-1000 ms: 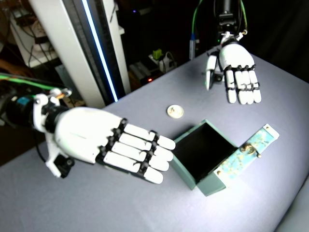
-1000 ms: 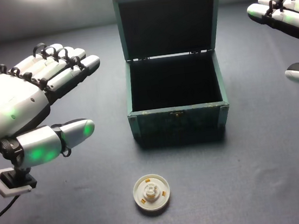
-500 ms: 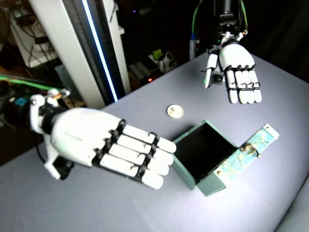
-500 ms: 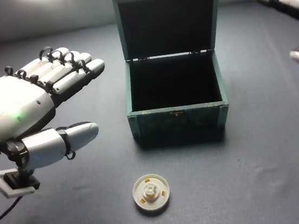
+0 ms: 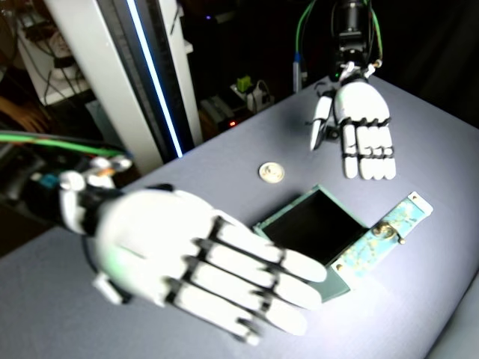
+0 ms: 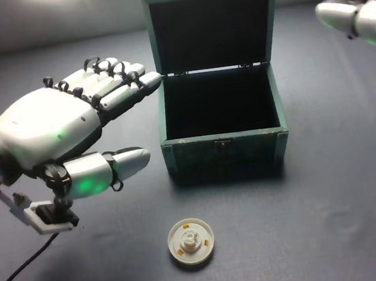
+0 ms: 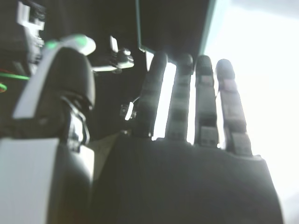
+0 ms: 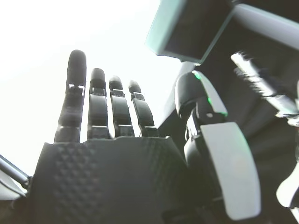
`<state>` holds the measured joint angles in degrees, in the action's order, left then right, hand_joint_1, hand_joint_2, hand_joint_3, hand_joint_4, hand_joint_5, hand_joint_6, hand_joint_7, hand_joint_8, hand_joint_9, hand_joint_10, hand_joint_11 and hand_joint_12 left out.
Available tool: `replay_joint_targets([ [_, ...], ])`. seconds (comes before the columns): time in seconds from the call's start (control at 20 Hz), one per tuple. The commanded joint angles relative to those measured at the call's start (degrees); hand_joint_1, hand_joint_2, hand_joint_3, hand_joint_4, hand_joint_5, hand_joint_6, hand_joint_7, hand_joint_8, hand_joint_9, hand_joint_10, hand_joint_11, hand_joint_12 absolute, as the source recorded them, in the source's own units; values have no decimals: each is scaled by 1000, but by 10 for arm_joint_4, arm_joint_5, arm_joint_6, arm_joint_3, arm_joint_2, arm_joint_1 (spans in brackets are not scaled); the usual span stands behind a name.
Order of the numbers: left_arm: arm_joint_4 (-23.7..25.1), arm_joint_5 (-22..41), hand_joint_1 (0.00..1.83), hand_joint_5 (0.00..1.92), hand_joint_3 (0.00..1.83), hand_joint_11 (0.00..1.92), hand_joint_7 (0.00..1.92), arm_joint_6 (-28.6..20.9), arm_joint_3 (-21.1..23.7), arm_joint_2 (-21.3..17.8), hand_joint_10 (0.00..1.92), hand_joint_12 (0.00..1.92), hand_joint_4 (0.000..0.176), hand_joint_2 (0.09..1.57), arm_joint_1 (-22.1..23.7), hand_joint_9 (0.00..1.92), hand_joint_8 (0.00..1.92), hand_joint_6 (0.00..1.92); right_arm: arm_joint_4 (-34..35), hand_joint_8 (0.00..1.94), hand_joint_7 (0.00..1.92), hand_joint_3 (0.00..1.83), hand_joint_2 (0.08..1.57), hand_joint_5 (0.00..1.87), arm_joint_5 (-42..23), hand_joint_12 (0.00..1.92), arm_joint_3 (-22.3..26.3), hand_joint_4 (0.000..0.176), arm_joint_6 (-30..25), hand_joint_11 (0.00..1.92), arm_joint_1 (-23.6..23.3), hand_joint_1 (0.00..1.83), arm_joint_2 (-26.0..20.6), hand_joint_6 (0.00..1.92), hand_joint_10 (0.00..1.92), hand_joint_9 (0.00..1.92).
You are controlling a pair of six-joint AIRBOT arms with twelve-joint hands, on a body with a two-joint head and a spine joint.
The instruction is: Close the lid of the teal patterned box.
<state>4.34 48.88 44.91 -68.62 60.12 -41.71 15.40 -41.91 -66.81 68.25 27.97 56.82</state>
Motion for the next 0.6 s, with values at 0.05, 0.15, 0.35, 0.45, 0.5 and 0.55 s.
replay_joint_targets([
  [0.05,-1,60,178,14,0,11,0,-4,-6,7,0,6,30,1364,11,0,0,5,5,4,19,0,1406,0,-39,1831,-20,0,0,0,-21,251,10,0,253,0],
  [0.15,1,58,203,21,0,26,0,-6,-9,12,0,27,12,1366,14,0,0,5,7,7,31,0,1400,6,-25,1682,-34,0,0,0,-35,314,23,2,314,0],
  [0.35,7,52,180,6,0,0,0,-9,-15,20,0,152,3,1359,22,0,0,0,7,0,0,1,1397,7,7,1084,-62,0,0,0,-58,298,50,2,7,0],
  [0.45,7,51,165,7,0,0,0,-10,-18,22,0,162,0,1362,22,0,0,2,7,3,15,0,1381,2,32,1054,-83,0,0,0,-71,230,71,0,20,38],
  [0.5,7,49,164,13,0,0,0,-10,-20,25,0,173,5,1361,23,0,0,4,7,9,31,0,1376,0,43,1071,-93,0,0,0,-77,227,81,0,31,62],
  [0.55,8,47,153,20,1,0,0,-11,-22,27,0,184,12,1366,24,0,0,6,7,1,5,0,1382,0,49,854,-100,0,0,0,-80,253,88,0,14,22],
])
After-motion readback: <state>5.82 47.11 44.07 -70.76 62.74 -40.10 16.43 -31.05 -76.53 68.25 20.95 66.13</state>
